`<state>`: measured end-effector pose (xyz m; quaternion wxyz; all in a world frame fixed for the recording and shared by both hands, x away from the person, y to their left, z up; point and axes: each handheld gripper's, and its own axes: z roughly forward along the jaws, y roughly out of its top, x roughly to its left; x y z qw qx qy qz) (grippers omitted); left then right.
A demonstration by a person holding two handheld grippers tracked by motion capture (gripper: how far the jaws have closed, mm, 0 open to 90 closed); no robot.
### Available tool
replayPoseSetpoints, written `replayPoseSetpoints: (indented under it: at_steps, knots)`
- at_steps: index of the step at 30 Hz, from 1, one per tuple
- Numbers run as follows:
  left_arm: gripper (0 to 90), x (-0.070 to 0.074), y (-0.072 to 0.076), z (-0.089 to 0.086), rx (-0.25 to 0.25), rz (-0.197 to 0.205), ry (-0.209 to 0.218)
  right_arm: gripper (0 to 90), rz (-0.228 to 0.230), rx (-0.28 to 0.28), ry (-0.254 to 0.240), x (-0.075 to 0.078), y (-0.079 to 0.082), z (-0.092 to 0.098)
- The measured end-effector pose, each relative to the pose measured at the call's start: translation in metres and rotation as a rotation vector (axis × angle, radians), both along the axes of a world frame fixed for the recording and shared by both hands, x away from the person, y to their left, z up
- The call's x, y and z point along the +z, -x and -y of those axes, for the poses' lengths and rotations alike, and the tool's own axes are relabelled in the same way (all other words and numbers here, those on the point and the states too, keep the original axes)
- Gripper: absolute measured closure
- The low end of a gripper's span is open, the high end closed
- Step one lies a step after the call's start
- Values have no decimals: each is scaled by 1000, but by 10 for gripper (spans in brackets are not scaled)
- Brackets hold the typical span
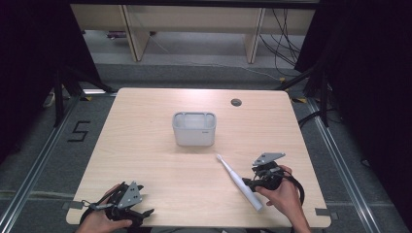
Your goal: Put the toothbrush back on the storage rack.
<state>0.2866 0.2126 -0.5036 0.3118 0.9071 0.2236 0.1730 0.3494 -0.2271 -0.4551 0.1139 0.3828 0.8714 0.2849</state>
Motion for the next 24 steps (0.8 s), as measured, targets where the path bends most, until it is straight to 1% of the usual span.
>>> replayPoseSetpoints:
  at_steps: [1, 2, 3, 4, 5, 6, 7, 8, 9, 10, 11, 12, 13, 14, 15, 16, 17, 18, 19, 20, 21, 22, 23, 24]
  knots:
    - [162, 0, -1, 0, -8, -3, -1, 451, -2, 4, 3, 0, 0, -2]
    - [163, 0, -1, 0, -8, -1, -3, 452, 29, 26, 12, -2, -2, -3]
    - [163, 0, 0, 0, -5, 1, -4, 456, 4, 17, 9, 0, -2, -5]
    - [162, 1, -1, 0, -9, 11, -15, 459, -6, 22, 11, 0, -2, -7]
    - [162, 0, 0, 0, -1, 3, -11, 461, 2, 32, 13, -1, -3, -9]
    - [162, 0, 0, 0, -5, 2, 0, 464, 12, 29, 18, -2, -4, -11]
    - [163, 0, 0, 0, -5, 2, 0, 464, 12, 29, 18, -2, -4, -11]
    - [163, 0, -1, 0, -5, 3, -3, 467, -8, 34, 22, -1, -4, -11]
    - [162, 0, 1, 0, 3, -3, 9, 467, 7, 43, 26, -4, -6, -15]
    - [162, 0, 1, 0, 3, -3, 9, 467, 7, 43, 26, -4, -6, -15]
    - [163, 1, -1, -1, -8, 8, -14, 468, -14, 59, 42, -2, -7, -18]
    - [163, 0, 0, 0, -6, 3, 5, 468, -14, 66, 39, -2, -7, -17]
    - [162, 0, 0, 0, -3, 4, 12, 468, -15, 70, 48, -3, -8, -19]
    - [162, 0, 0, 0, -6, 0, 1, 468, -15, 78, 52, -4, -10, -20]
    - [163, 0, 0, 0, -3, -1, 15, 468, -20, 71, 52, -4, -10, -21]
    - [162, 1, 0, -1, -10, 8, -7, 469, -22, 78, 55, -4, -10, -22]
    - [163, 0, 0, 0, -11, 1, 2, 469, -31, 68, 46, -4, -10, -22]
    - [163, 0, 0, 0, -5, -1, 16, 470, -38, 61, 47, -3, -9, -23]
    - [163, 1, 0, -1, -9, 1, -8, 472, -37, 59, 58, -3, -9, -24]
    - [163, 0, 0, 0, -12, 4, -4, 473, -38, 64, 60, -3, -10, -25]
    - [163, 0, 0, 0, -4, 0, 5, 473, -34, 83, 64, -4, -12, -25]
    - [163, 0, 0, 0, -9, 1, 7, 473, -36, 90, 59, -5, -13, -25]
    - [162, 0, 0, 0, -3, 2, 16, 473, -48, 70, 47, -6, -12, -27]
    - [163, 1, 0, -1, -12, 5, -14, 473, -48, 77, 58, -5, -12, -26]
